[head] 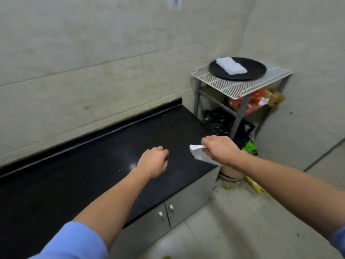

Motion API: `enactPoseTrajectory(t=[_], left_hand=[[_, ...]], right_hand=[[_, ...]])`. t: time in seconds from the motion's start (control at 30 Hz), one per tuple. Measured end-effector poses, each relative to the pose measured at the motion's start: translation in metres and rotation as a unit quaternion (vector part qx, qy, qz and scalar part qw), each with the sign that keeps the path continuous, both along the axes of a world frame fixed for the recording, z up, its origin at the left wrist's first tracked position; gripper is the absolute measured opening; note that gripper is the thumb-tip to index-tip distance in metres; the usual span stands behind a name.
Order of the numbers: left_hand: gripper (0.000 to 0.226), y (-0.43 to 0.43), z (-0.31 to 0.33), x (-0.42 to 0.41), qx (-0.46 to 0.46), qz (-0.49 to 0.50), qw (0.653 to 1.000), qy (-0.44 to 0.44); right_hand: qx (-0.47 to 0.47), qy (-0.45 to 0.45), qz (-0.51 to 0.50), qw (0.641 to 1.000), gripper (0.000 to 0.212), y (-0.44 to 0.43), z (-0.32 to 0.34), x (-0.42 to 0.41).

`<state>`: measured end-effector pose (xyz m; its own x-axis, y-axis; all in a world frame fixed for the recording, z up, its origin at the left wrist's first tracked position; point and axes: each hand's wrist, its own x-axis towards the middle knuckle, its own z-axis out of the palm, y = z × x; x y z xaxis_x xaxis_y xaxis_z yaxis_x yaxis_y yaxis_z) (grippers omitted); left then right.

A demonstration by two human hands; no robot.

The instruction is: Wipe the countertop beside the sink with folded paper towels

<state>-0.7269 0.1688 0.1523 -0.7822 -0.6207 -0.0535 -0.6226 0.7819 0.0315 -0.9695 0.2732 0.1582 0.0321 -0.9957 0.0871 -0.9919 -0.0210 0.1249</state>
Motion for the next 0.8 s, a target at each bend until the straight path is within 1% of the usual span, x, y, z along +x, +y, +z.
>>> enactPoseTrajectory(t=[0.17,0.3,0.47,0.6,0.73,0.8], left_hand=[[0.03,-0.029,0.0,-0.112,-0.016,-0.089,0.996,-0.016],[0.028,-0.058,0.002,-0.211,-0.022,-0.151,0.988,0.011],[0.028,-0.102,0.025,-0.318,-0.019,-0.22,0.974,0.046],[0.026,-0.129,0.045,-0.381,-0.012,-0.241,0.967,0.081],[0.026,-0.154,0.048,-0.425,-0.008,-0.231,0.968,0.094],[0.027,-0.165,0.048,-0.443,-0.01,-0.22,0.971,0.093]], right_hand=[[0.001,0.001,-0.078,0.997,0.021,0.012,-0.002,-0.086],[0.004,0.01,-0.148,0.989,0.02,0.012,0.007,-0.161],[-0.012,0.004,-0.218,0.976,0.021,-0.004,0.042,-0.24],[-0.031,-0.005,-0.259,0.965,0.025,-0.022,0.067,-0.291],[-0.056,-0.025,-0.251,0.966,0.026,-0.052,0.085,-0.346],[-0.066,-0.031,-0.241,0.968,0.023,-0.072,0.091,-0.376]])
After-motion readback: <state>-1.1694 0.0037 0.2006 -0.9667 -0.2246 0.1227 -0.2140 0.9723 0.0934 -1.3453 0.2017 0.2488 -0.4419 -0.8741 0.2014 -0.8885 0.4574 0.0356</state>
